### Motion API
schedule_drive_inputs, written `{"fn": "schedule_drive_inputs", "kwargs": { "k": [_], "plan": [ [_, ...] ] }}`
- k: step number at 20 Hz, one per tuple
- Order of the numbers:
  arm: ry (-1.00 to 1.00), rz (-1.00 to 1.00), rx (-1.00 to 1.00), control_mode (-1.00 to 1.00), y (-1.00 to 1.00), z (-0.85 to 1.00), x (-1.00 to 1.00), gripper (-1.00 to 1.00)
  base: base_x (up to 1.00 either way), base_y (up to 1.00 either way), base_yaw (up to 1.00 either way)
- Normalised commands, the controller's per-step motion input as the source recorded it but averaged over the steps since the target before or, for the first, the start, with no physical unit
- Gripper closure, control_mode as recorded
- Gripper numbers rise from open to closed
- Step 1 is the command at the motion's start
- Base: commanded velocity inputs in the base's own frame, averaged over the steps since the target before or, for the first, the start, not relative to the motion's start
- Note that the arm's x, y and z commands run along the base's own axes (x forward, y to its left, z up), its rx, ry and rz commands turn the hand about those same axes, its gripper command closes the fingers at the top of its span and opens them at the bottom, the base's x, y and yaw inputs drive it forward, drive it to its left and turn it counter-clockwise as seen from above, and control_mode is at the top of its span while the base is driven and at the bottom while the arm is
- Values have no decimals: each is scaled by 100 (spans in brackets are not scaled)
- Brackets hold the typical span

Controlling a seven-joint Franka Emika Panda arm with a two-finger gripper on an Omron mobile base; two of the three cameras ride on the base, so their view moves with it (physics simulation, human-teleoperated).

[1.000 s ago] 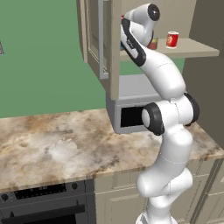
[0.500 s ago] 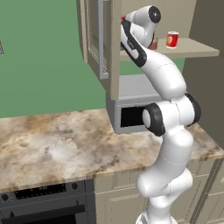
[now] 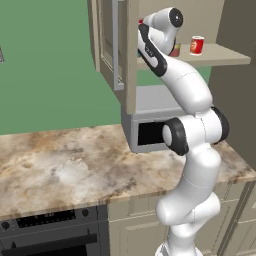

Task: Stack two cans on top of the other two cans in the cabinet.

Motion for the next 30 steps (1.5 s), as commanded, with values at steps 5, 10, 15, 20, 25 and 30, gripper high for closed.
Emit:
{"fn": "schedule_drive_inputs", "kwargs": {
  "k": [5, 10, 15, 20, 25, 30],
  "plan": [
    [0, 0, 0, -100, 1, -1, 9, 100, 0, 0, 0],
    [0, 0, 0, -100, 0, 1, 3, 100, 0, 0, 0],
    [0, 0, 0, -100, 3, 0, 0, 100, 0, 0, 0],
    [0, 0, 0, -100, 8, -1, -3, 100, 0, 0, 0],
    [0, 0, 0, -100, 8, -8, -3, 100, 0, 0, 0],
    [0, 0, 0, -100, 0, -10, -1, 100, 0, 0, 0]
  ]
}}
